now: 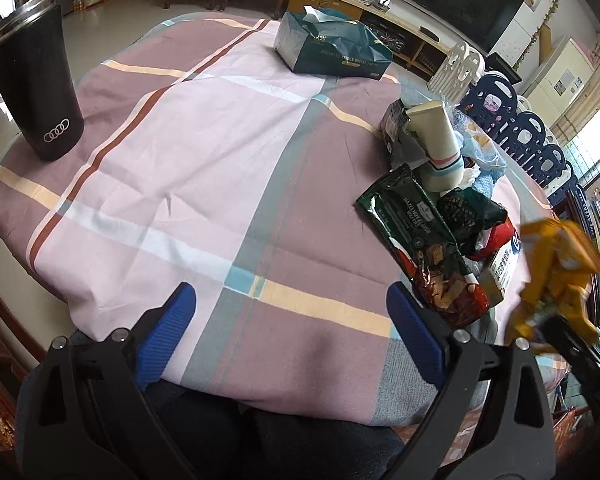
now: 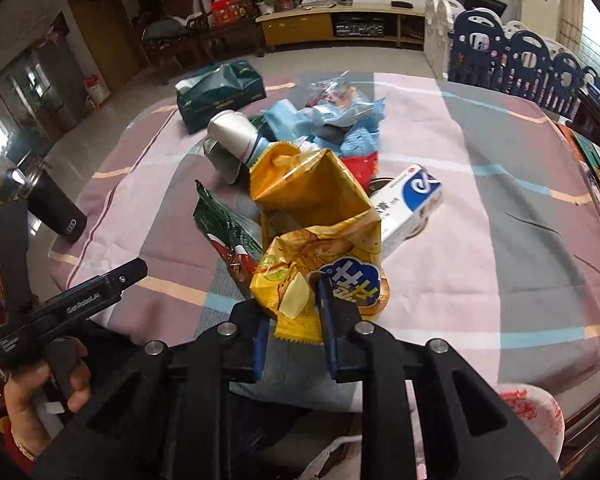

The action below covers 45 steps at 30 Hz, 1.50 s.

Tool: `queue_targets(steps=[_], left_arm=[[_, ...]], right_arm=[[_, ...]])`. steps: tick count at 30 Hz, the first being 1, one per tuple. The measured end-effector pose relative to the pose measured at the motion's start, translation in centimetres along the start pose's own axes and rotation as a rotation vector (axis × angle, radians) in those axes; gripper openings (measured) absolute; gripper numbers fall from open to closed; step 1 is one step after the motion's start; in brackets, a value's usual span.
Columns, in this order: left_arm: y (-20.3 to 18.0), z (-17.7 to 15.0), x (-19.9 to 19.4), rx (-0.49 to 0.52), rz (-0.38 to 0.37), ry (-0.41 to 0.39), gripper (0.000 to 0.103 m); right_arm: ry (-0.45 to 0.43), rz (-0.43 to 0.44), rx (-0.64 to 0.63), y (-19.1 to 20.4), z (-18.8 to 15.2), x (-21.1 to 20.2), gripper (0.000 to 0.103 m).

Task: Collect trash
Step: 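Grasp the yellow chip bag with the right tool while the left tool grasps the green snack packet, then carry the yellow chip bag and green packet over the wastebasket and release both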

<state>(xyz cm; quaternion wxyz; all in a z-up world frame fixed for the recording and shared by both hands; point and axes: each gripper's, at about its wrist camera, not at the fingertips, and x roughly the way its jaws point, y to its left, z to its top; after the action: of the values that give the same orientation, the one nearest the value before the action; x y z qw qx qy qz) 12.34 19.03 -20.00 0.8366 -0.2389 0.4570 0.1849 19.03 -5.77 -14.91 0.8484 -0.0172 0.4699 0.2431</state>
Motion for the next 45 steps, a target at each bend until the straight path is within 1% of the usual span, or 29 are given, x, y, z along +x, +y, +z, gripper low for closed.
queue_targets(steps=[3, 6, 7, 10, 12, 16, 20, 21, 22, 23, 24, 25, 27, 28, 30, 33, 35, 37, 40, 45], left_arm=[[-0.1, 0.0, 0.0, 0.003, 0.012, 0.001, 0.096], [-0.8, 0.2, -0.3, -0.005, 0.068, -0.011, 0.096], [-1.2, 0.3, -0.5, -0.02, 0.067, -0.015, 0.096], [-3.2, 0.6, -0.1, -0.062, 0.01, -0.002, 0.096], [-5.1, 1.0, 0.7, -0.058, -0.008, 0.02, 0.096], [-9.5, 1.4, 3.0, -0.003, -0.037, 0.049, 0.096], [-12.1, 0.8, 5.2, 0.11, -0.017, 0.055, 0.094], [-12.3, 0.7, 5.6, 0.131, -0.003, 0.055, 0.084], [-12.4, 0.5, 5.9, 0.148, 0.002, 0.062, 0.069], [-12.4, 0.4, 6.2, 0.155, -0.004, 0.073, 0.062], [-12.5, 0.3, 6.1, 0.164, -0.007, 0.059, 0.058], [-12.5, 0.2, 5.9, 0.175, -0.021, 0.045, 0.042], [-12.9, -0.1, 5.9, 0.21, -0.02, 0.039, 0.028], [-13.0, -0.3, 5.7, 0.216, -0.019, 0.023, 0.024], [-13.2, -0.6, 4.6, 0.23, -0.035, -0.023, 0.021], [-13.3, -1.5, 2.0, 0.247, -0.035, -0.076, 0.018], [-13.2, -2.2, -0.1, 0.258, -0.028, -0.08, 0.018], [-13.4, -2.9, -2.1, 0.293, -0.014, -0.088, 0.018], [-12.6, -3.3, -4.7, 0.312, -0.003, -0.104, 0.018], [-12.4, -3.9, -8.0, 0.346, 0.001, -0.15, 0.018]], right_arm=[[-0.045, -0.043, 0.078, -2.5, -1.3, -3.1, 0.023], [-0.05, -0.092, 0.125, -5.0, -2.9, -4.9, 0.024], [-0.042, -0.1, 0.141, -5.7, -3.3, -5.1, 0.024], [-0.013, -0.102, 0.202, -7.7, -5.0, -5.4, 0.024], [-0.007, -0.094, 0.232, -8.5, -5.9, -5.7, 0.024], [-0.013, -0.096, 0.233, -8.8, -6.4, -6.5, 0.024], [-0.015, -0.106, 0.211, -8.9, -6.6, -6.9, 0.024], [-0.016, -0.105, 0.207, -8.9, -6.6, -6.9, 0.024], [-0.016, -0.103, 0.203, -8.8, -6.6, -6.9, 0.024], [-0.016, -0.102, 0.199, -8.7, -6.6, -6.8, 0.024], [-0.015, -0.103, 0.194, -8.6, -6.6, -6.7, 0.024], [-0.012, -0.101, 0.189, -8.4, -6.6, -6.6, 0.024], [-0.007, -0.094, 0.184, -8.0, -6.5, -6.3, 0.024], [-0.008, -0.092, 0.18, -7.7, -6.5, -6.3, 0.024], [-0.014, -0.099, 0.163, -7.2, -6.4, -6.5, 0.024], [-0.023, -0.116, 0.144, -6.7, -6.3, -6.8, 0.024], [-0.027, -0.118, 0.148, -6.8, -6.3, -6.9, 0.024], [-0.027, -0.117, 0.156, -6.7, -6.3, -6.9, 0.024], [-0.026, -0.113, 0.161, -6.3, -6.4, -6.9, 0.024], [-0.039, -0.112, 0.137, -5.3, -6.4, -7.3, 0.024]])
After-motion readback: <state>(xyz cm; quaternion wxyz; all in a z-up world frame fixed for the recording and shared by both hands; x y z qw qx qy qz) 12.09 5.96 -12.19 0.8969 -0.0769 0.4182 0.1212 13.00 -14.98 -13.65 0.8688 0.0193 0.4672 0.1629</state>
